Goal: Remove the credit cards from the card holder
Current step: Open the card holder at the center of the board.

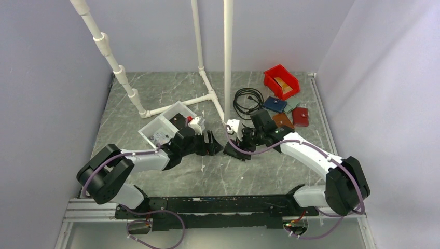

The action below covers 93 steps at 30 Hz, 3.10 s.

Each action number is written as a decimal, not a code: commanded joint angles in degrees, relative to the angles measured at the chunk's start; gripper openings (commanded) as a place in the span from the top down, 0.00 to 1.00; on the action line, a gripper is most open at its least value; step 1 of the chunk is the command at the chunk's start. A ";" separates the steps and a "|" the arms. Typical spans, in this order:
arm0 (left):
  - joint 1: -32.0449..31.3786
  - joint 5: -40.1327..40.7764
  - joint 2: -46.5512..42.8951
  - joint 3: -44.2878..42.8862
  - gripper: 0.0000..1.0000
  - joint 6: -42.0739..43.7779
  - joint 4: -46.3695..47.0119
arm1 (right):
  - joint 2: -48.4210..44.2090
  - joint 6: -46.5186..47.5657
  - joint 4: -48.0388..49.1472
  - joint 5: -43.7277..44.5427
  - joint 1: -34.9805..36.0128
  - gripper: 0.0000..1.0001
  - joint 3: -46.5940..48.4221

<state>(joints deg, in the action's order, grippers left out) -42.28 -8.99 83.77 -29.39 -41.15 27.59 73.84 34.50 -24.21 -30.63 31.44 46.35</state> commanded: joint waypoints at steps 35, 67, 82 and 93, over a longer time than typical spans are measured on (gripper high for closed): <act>-2.89 -0.45 14.74 -10.33 0.43 -3.98 4.12 | 11.28 -8.44 9.04 18.95 6.80 0.48 2.72; -2.89 1.66 17.46 -10.53 0.92 -2.36 0.76 | 12.92 -6.12 6.44 26.03 6.48 0.91 3.09; -3.11 1.79 14.06 -6.32 1.00 -1.44 3.22 | 9.59 -2.52 0.00 19.59 5.22 1.00 5.30; -3.16 3.04 10.88 -5.21 1.00 1.07 1.25 | 8.33 -5.04 1.29 18.82 1.28 1.00 4.83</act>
<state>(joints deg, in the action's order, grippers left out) -45.36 -7.55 96.57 -35.31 -42.83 31.77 84.18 30.46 -23.62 -11.09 34.20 49.84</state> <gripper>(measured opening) 0.075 0.007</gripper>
